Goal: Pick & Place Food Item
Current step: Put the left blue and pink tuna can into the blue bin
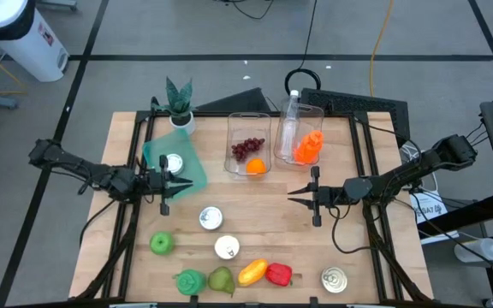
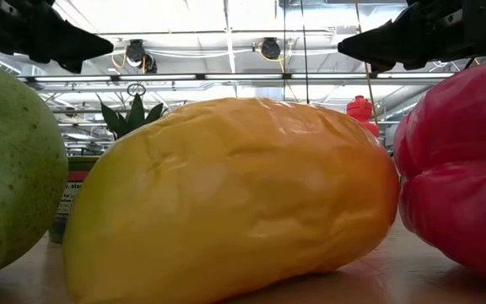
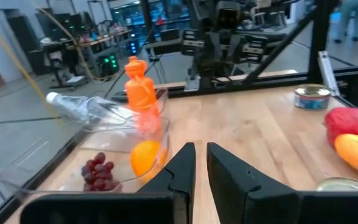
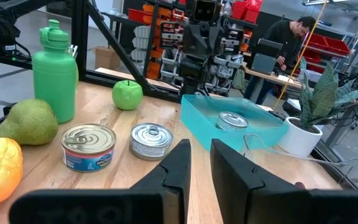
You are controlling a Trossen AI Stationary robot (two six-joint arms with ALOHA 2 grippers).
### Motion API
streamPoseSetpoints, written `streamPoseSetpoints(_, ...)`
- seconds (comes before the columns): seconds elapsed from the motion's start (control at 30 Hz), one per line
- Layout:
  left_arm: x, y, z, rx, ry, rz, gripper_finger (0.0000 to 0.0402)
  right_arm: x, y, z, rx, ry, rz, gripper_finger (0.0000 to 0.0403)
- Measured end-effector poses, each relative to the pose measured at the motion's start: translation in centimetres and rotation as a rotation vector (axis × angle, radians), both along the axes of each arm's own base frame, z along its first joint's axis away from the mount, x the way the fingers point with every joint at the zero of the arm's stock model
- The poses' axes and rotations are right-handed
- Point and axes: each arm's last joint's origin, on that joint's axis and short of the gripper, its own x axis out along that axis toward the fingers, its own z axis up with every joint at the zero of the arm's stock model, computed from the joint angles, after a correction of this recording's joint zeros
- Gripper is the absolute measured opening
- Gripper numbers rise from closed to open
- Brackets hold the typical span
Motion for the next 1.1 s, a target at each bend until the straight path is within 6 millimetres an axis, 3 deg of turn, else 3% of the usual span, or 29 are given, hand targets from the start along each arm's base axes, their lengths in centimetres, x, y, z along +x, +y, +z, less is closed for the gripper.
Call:
streamPoseSetpoints(0.37, -1.1, 1.4, -0.2, -0.077, 0.018, 0.082, 0.0051, 0.0, 0.0, 0.0, -0.007, 0.003, 0.000, 0.0050)
streamPoseSetpoints(0.93, -1.2, 1.5, 0.0, -0.143, -0.014, 0.100, 0.0051, 0.0, 0.0, 0.0, -0.002, 0.003, 0.000, 0.0050)
streamPoseSetpoints(1.1, -1.2, 1.5, 0.0, -0.143, -0.014, 0.100, 0.0051, 1.2, 0.5, 0.7, 0.040, 0.025, 0.003, 0.0045)
